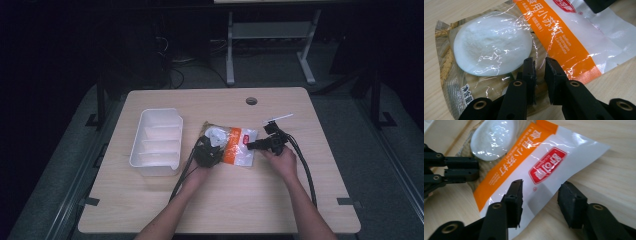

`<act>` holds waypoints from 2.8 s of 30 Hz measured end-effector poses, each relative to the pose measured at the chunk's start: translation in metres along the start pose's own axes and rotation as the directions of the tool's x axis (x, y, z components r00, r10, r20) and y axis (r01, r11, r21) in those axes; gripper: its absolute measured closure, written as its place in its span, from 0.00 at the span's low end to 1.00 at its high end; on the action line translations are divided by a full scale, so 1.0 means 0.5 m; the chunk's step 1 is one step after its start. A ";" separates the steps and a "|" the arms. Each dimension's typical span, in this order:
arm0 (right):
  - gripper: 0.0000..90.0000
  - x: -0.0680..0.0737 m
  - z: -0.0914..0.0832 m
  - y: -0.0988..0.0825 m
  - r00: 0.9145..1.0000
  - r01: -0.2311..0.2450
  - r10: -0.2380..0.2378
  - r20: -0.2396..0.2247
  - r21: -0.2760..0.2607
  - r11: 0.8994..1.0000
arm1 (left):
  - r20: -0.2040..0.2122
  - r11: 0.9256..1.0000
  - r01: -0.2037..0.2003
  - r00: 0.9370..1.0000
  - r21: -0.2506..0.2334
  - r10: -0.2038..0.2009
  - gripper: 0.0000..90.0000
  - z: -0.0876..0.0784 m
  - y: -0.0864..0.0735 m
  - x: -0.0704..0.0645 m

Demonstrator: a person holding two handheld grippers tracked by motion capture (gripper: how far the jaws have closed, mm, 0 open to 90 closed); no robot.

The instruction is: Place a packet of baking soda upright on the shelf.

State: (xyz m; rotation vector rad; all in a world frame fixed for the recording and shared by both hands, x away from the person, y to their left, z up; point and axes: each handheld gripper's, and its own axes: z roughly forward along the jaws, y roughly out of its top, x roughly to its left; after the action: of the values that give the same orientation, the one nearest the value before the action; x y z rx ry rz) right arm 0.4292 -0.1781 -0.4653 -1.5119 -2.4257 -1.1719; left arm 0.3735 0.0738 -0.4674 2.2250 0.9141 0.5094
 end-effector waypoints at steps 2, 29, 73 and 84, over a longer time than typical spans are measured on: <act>0.67 0.000 0.005 0.000 1.000 -0.006 0.006 -0.024 -0.011 1.000 | 0.000 1.000 -0.001 1.000 -0.001 0.001 0.87 0.001 0.000 -0.001; 1.00 0.035 -0.054 0.018 0.989 0.099 -0.103 -0.110 -0.044 0.994 | 0.136 0.990 0.111 0.986 -0.085 -0.098 0.53 -0.039 0.010 0.009; 1.00 0.230 -0.252 0.134 0.829 0.559 -0.559 -0.030 0.095 0.824 | 0.304 0.957 0.144 0.951 -0.253 -0.063 0.33 -0.092 0.023 0.003; 1.00 0.278 -0.267 0.131 0.735 0.677 -0.674 -0.078 0.157 0.719 | 0.408 0.949 0.132 0.913 -0.286 -0.004 0.35 -0.097 0.023 0.010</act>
State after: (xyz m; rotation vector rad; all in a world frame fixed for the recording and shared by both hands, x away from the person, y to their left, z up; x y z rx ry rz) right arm 0.3647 -0.1418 -0.2756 -0.5332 -3.0791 -0.9700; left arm 0.3548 0.0922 -0.4248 1.9036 0.6414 0.1325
